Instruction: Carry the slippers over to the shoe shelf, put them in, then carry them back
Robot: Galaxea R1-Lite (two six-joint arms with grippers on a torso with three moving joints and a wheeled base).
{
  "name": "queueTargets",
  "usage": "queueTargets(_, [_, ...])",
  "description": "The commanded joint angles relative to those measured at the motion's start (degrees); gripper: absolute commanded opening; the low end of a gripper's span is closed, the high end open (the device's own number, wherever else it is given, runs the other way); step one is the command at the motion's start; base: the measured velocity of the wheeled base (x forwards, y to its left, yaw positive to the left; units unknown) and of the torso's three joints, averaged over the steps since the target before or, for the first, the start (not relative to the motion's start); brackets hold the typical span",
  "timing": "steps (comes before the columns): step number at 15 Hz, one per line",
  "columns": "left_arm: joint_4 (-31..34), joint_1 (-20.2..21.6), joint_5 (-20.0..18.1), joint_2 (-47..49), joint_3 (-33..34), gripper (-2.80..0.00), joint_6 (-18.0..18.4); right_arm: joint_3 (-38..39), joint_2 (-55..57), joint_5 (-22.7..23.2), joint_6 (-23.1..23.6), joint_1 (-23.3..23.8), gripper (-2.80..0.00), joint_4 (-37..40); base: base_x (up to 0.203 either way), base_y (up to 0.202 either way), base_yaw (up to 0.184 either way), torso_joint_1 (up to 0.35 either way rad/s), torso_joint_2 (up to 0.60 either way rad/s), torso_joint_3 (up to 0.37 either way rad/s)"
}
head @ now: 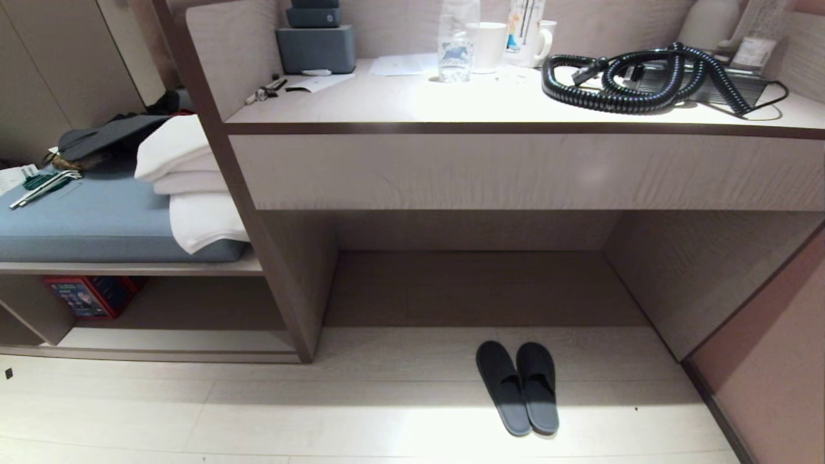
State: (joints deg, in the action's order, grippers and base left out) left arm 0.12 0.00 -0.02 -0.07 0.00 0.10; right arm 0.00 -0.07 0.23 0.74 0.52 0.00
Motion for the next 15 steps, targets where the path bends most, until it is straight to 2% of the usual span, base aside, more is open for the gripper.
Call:
queueTargets(1, [0.1, 0.0, 0.0, 0.1, 0.0, -2.8, 0.0, 0.1, 0.1, 0.0, 0.0, 0.0, -2.8, 0.1, 0.0, 0.0, 0.0, 0.001, 0.01, 0.203])
queueTargets(15, [0.0, 0.0, 0.0, 0.0, 0.0, -2.8, 0.1, 0.1, 0.1, 0.0, 0.0, 0.0, -2.8, 0.0, 0.0, 0.0, 0.0, 0.002, 0.0, 0.2])
